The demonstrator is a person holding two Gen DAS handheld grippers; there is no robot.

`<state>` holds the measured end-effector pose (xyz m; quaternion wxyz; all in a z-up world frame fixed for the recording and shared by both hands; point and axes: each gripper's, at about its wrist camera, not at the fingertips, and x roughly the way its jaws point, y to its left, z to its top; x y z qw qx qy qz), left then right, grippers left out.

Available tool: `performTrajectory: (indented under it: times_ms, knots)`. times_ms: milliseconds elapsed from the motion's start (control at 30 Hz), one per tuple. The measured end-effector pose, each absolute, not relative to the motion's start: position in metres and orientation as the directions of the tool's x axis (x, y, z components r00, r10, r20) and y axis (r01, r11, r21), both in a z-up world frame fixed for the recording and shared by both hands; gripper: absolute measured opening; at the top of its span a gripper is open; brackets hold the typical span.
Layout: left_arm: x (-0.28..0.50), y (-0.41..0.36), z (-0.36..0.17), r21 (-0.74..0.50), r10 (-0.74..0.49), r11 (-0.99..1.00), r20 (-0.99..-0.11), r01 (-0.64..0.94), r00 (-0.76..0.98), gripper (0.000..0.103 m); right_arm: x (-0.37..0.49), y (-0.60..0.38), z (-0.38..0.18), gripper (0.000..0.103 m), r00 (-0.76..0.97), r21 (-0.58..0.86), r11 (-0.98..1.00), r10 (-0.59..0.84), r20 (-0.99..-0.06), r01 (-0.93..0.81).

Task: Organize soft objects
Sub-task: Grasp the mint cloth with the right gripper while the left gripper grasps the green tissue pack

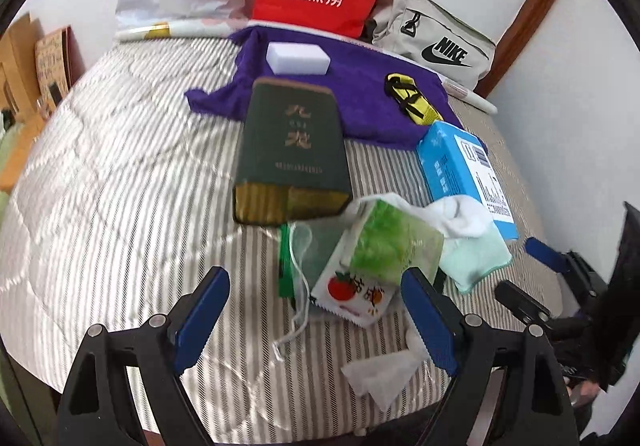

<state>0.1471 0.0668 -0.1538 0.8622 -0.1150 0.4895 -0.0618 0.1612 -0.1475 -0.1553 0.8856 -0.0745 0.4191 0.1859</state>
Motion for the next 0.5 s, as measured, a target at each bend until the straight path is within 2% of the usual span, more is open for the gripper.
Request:
performTrajectory:
  times_ms: [100,133,233,333,400,433,500]
  knots:
    - [0.144,0.064,-0.162,-0.244,-0.206,0.970,-0.839,-0.011,0.504,0.086,0.170,-0.150,-0.168,0.086,0.564,0.051,0.925,0.272,-0.779,-0.376]
    - [0.143,0.063,-0.164,-0.234,-0.197,0.972,-0.842,-0.013,0.502,0.086,0.173,-0.150,-0.171,0.080,0.558,0.064,0.925,0.280,-0.781,-0.375]
    - [0.146,0.057,-0.166,-0.211,-0.177,0.977,-0.845,-0.011,0.504,0.086,0.178,-0.149,-0.178,0.079,0.544,0.092,0.925,0.295,-0.786,-0.368]
    - [0.153,0.049,-0.167,-0.213,-0.193,0.977,-0.837,0.019,0.511,0.086,0.176,-0.144,-0.179,0.077,0.563,0.059,0.929,0.271,-0.781,-0.365]
    - [0.157,0.041,-0.166,-0.211,-0.204,0.976,-0.832,0.045,0.516,0.087,0.173,-0.145,-0.179,0.062,0.573,0.041,0.938,0.244,-0.782,-0.344]
    - [0.159,0.035,-0.166,-0.207,-0.209,0.976,-0.829,0.063,0.518,0.087,0.172,-0.146,-0.179,0.050,0.566,0.048,0.937,0.250,-0.785,-0.347]
    - [0.162,0.023,-0.165,-0.184,-0.213,0.977,-0.825,0.107,0.524,0.088,0.172,-0.148,-0.183,0.047,0.540,0.080,0.933,0.272,-0.796,-0.352]
